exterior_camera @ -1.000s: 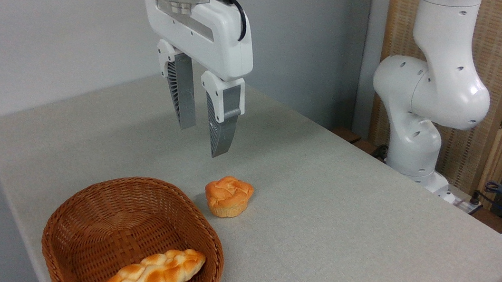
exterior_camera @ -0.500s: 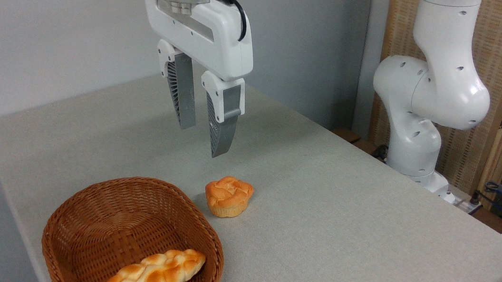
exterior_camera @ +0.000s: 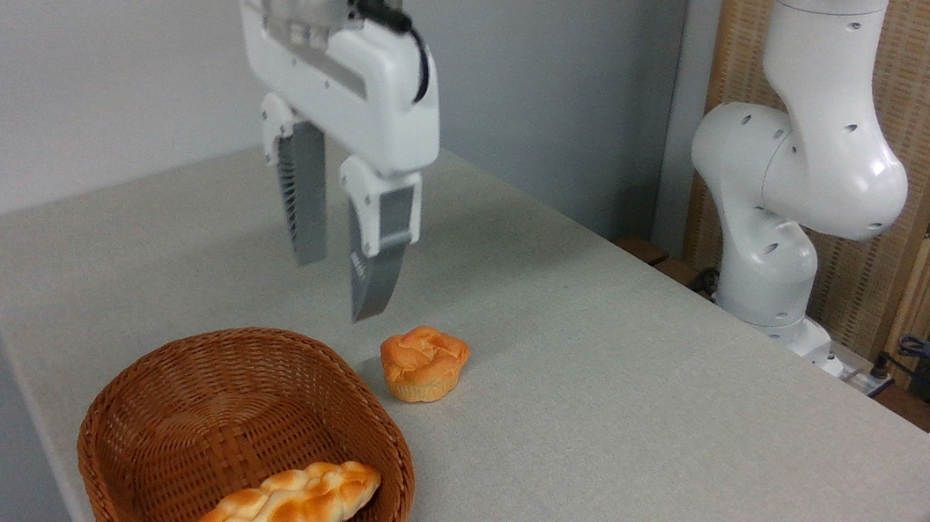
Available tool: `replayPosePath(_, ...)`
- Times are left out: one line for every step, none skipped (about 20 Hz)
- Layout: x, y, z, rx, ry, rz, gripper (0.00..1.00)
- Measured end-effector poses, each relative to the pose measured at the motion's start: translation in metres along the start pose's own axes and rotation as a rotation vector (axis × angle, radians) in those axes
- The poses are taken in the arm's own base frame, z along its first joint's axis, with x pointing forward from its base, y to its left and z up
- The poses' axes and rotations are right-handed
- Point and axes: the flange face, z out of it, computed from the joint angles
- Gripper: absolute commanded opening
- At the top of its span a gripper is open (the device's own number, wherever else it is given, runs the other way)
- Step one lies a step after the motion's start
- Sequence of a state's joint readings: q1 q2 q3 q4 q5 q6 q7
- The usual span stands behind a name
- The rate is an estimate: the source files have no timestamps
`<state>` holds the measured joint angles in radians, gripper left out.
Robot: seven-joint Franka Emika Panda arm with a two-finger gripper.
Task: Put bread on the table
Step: 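Lower the open gripper into the basket over the braided loaf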
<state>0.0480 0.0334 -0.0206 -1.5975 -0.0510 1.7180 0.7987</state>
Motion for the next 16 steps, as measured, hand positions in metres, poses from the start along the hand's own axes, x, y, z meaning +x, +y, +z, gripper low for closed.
replayPosePath(0.004, -0.006, 0.008, 0.009, 0.009, -0.002, 1.00)
replayPosePath(0.008, -0.013, 0.018, 0.021, 0.020, -0.005, 1.00)
replayPosePath(0.012, -0.021, 0.028, 0.031, 0.030, -0.010, 1.00)
replayPosePath(0.014, -0.030, 0.040, 0.040, 0.037, -0.017, 1.00)
replayPosePath(0.015, -0.039, 0.052, 0.048, 0.035, -0.025, 1.00)
replayPosePath(0.014, -0.048, 0.064, 0.057, 0.022, -0.029, 1.00)
replayPosePath(0.012, -0.055, 0.075, 0.068, 0.001, -0.028, 1.00)
replayPosePath(0.012, -0.059, 0.083, 0.077, -0.016, -0.024, 1.00)
replayPosePath(0.012, -0.062, 0.090, 0.083, -0.028, -0.020, 1.00)
replayPosePath(0.013, -0.064, 0.095, 0.084, -0.037, -0.017, 1.00)
replayPosePath(0.013, -0.065, 0.100, 0.083, -0.044, -0.015, 1.00)
replayPosePath(0.014, -0.066, 0.105, 0.080, -0.050, -0.014, 1.00)
replayPosePath(0.014, -0.067, 0.112, 0.078, -0.059, -0.011, 1.00)
replayPosePath(0.015, -0.067, 0.118, 0.080, -0.073, -0.004, 1.00)
replayPosePath(0.016, -0.068, 0.126, 0.084, -0.085, 0.004, 1.00)
replayPosePath(0.017, -0.067, 0.134, 0.087, -0.090, 0.011, 1.00)
